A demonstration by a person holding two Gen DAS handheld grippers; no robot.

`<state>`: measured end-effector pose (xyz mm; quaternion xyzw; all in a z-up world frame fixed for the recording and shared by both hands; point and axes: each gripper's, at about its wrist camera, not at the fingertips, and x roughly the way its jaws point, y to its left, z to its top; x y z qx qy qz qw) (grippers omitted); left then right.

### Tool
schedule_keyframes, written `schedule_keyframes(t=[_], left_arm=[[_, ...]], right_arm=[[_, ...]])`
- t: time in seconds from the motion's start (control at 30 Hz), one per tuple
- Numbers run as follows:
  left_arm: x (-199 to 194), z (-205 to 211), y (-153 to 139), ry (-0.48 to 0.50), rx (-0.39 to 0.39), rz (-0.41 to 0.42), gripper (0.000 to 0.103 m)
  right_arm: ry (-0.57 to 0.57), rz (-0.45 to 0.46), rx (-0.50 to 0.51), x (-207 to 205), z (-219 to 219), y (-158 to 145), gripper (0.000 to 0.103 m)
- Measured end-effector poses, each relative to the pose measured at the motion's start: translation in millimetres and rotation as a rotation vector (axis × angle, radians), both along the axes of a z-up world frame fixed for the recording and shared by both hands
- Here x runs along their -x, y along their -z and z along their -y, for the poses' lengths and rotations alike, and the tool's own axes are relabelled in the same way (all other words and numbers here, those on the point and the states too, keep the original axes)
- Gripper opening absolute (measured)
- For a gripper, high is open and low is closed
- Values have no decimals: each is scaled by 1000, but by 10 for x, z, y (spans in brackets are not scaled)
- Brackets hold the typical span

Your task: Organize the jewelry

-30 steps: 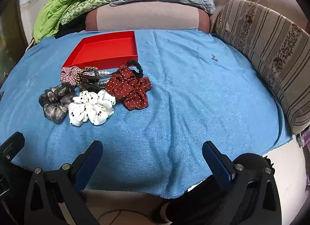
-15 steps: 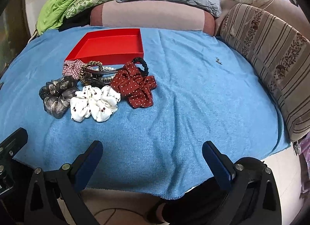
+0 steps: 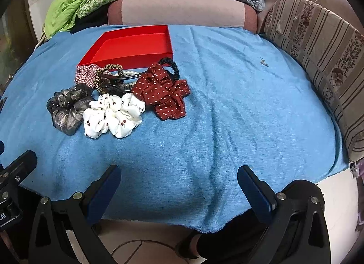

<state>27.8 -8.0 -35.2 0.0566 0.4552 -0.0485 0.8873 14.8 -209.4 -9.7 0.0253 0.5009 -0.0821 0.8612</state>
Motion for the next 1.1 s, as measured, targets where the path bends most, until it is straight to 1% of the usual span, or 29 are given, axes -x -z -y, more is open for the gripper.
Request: schedule_keyframes(t=[0.33, 0.5, 0.63, 0.7, 0.83, 0.97, 1.1], left_arm=[[-76, 20, 82, 7, -11, -29, 103], [-70, 35, 53, 30, 12, -9, 103], [-103, 24, 43, 14, 0, -3, 103], [-137, -12, 49, -4, -4, -6, 103], [-185, -82, -11, -26, -8, 18, 103], [-214, -129, -112, -33, -20, 56, 103], [-241, -124, -180, -14, -35, 69, 103]], right_arm=[[3, -20, -47, -50, 27, 69, 103], [4, -30, -55, -75, 39, 99, 103], [-13, -64, -70, -124, 17, 171, 103], [-33, -67, -79, -133, -13, 179, 103], [-76, -20, -37, -140, -124, 69, 103], [-84, 24, -4, -178, -139, -51, 103], [-95, 10, -12, -282, -119, -97, 103]])
